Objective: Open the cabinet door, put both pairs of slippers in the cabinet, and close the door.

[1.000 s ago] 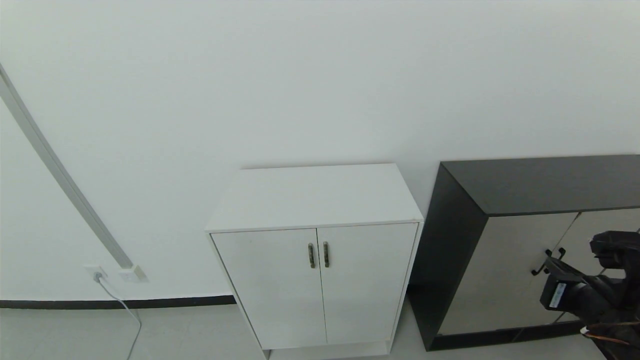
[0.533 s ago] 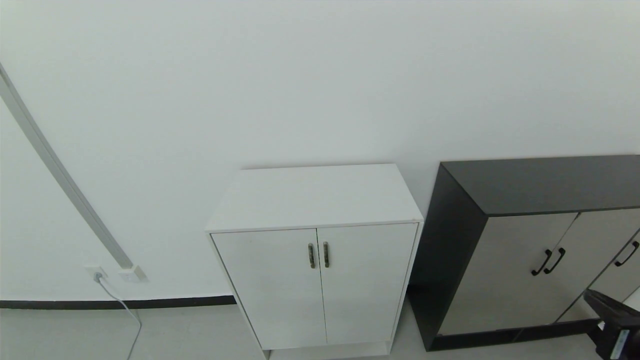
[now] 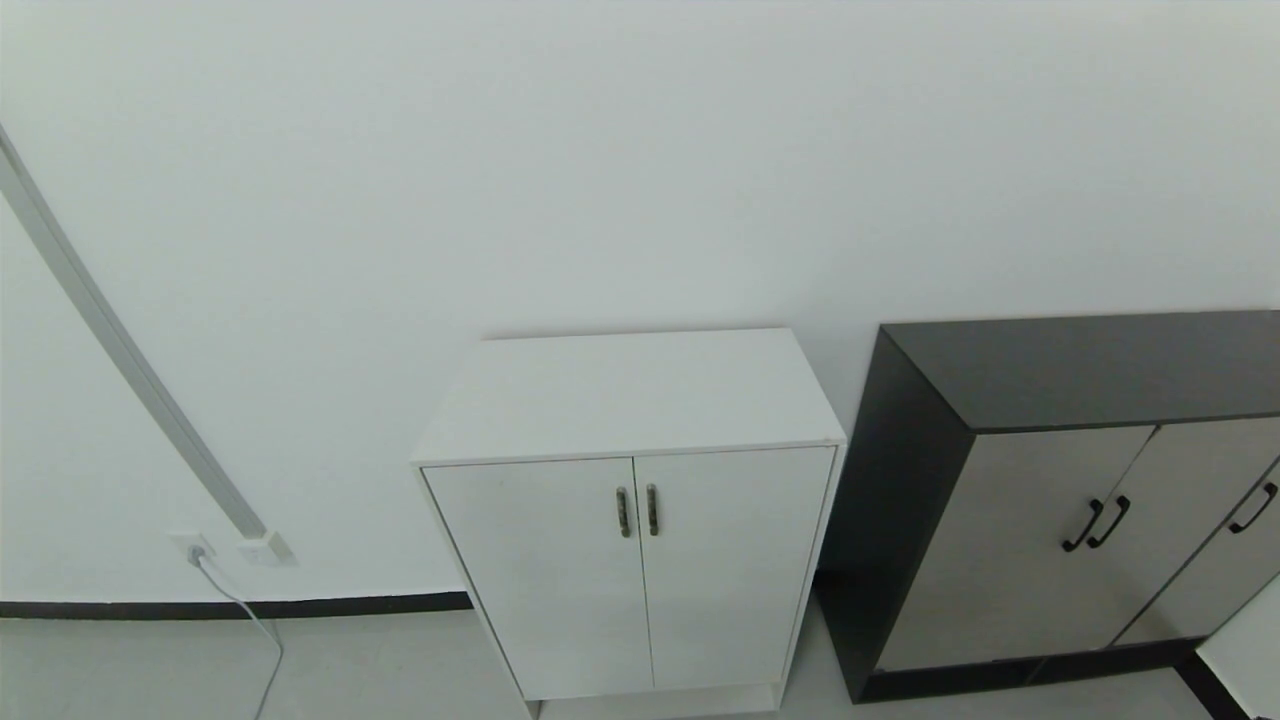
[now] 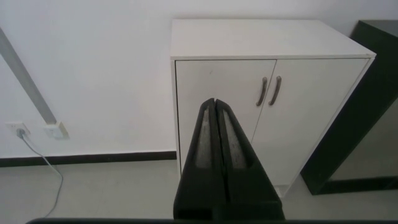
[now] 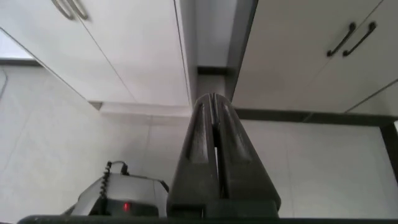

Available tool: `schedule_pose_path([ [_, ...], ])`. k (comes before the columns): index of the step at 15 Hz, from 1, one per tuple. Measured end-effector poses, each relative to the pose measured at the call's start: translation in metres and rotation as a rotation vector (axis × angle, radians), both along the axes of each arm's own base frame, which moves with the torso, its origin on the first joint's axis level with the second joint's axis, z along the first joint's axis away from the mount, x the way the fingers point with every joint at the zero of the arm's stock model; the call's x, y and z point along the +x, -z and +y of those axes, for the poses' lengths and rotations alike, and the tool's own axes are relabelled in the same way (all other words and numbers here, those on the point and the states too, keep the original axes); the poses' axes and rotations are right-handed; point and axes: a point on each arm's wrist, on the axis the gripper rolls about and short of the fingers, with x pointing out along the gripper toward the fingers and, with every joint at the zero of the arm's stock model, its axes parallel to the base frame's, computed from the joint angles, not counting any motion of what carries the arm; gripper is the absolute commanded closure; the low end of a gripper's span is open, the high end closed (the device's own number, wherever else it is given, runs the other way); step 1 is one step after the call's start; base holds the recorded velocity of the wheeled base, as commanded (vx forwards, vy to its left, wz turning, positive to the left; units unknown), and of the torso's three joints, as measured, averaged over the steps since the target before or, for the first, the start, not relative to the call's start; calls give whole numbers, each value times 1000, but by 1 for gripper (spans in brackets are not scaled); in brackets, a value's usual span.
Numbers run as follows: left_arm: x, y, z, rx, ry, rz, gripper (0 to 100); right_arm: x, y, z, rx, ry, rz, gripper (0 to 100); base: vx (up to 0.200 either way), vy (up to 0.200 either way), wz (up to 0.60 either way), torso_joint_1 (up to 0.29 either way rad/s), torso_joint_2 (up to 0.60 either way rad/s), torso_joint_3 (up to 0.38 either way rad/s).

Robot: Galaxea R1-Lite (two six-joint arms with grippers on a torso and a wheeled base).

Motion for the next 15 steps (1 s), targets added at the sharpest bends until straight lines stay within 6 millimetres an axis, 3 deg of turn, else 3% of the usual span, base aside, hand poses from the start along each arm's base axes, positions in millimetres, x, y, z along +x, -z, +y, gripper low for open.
schedule_pose_path([
  [8, 0, 0, 0, 0, 0, 0, 100, -26, 18, -8, 15, -74, 24, 100, 0, 0, 0, 0, 0, 0],
  [15, 0, 0, 0, 0, 0, 0, 100, -41, 18, -11, 37, 131, -158, 100, 0, 0, 0, 0, 0, 0],
])
